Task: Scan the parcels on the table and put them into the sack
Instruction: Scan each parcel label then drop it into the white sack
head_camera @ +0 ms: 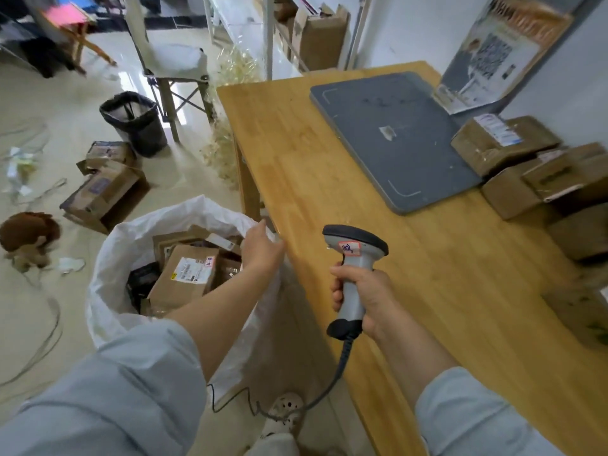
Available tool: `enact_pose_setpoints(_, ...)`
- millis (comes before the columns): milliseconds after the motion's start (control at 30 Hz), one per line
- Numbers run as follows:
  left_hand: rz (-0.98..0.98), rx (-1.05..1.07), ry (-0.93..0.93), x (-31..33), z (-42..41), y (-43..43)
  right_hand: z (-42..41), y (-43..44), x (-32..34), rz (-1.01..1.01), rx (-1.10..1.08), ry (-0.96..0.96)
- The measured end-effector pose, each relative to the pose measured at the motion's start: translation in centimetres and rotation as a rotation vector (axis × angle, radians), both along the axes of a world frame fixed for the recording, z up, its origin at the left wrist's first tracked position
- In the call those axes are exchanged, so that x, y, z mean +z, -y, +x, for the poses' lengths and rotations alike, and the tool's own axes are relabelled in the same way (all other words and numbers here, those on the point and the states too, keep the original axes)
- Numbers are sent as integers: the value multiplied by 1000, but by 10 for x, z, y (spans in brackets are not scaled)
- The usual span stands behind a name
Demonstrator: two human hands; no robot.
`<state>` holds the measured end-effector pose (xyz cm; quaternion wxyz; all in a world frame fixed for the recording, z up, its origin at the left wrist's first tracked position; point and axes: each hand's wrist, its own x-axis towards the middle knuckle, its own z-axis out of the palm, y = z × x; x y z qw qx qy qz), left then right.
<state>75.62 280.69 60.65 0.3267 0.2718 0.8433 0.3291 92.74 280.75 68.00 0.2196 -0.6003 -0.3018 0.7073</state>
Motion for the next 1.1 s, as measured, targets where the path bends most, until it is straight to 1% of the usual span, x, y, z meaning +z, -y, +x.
enact_pose_setpoints(67,27,-193,-125,11,28,-16,17,-4,6,10,-83,2)
enact_pose_setpoints(200,97,-504,-195,37,94,-45,63,-12,20,36,-264,-15)
enact_pose_setpoints(300,132,-679,-179,50,146,-63,108,-14,29,60,-416,-48)
enact_pose_setpoints(400,155,-837,-202,60,202,-81,158,-15,37,99,-554,-62)
enact_pose_setpoints(533,138,-1002,-226,71,281,-98,233,-14,43,125,-709,-57)
enact_pose_setpoints(633,123,-1091,-267,75,344,-113,290,-10,42,130,-836,-63)
enact_pose_setpoints(733,95,-1159,-322,78,406,-125,339,-10,38,101,-910,-65)
enact_pose_setpoints(833,59,-1160,-363,74,466,-136,380,-10,32,19,-943,-113)
enact_pose_setpoints(900,19,-1154,-411,69,501,-144,401,-7,27,21,-953,-156)
enact_pose_setpoints(1000,-73,-1161,-568,63,538,-156,425,-2,14,80,-989,-194)
enact_pose_setpoints(1100,-165,-1154,-646,56,556,-168,442,-3,5,91,-1015,-215)
